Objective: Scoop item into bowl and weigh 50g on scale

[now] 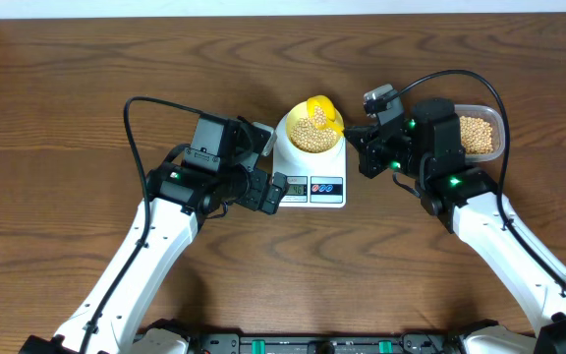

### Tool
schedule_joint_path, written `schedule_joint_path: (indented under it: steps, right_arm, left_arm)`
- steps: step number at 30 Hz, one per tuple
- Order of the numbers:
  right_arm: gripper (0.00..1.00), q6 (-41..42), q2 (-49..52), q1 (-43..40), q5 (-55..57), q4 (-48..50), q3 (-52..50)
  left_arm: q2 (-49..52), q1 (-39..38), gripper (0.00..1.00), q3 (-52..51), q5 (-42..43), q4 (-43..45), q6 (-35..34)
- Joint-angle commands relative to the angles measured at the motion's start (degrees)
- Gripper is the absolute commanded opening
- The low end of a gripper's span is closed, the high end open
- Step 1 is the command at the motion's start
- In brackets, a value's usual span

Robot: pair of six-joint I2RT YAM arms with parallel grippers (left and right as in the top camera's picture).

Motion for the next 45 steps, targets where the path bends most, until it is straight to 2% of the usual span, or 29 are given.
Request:
schedule_joint_path:
  steps: [1, 7, 13, 20, 37, 45]
  right_arm:
    - [0.01, 1.6, 0.4, 0.3, 0.0, 0.3, 0.4]
    - [0.01, 7.3, 0.4, 0.3, 0.0, 0.4, 0.4]
    - [0.01, 8.0, 0.4, 0.3, 0.1, 0.5, 0.4]
    - [0.01, 0.6, 0.5, 0.3, 0.8, 0.5, 0.4]
    - [0.01, 0.4, 0.5, 0.3, 1.6, 0.8, 0.4]
    - [0.01, -5.0, 0.7, 0.3, 1.4, 0.6, 0.4]
  left_arm:
    - [0.4, 0.0, 0.97, 0.3, 0.2, 0.0, 0.9]
    - [0.4, 0.0, 0.97, 0.3, 0.2, 0.0, 0.9]
    - [0.4, 0.0, 0.97, 0.3, 0.2, 0.0, 0.9]
    - [0.4, 0.0, 0.97, 0.3, 0.2, 0.0, 0.9]
    - [0.4, 0.0, 0.97, 0.3, 0.2, 0.0, 0.9]
    - [0.4, 0.0, 0.97, 0.3, 0.2, 0.0, 0.9]
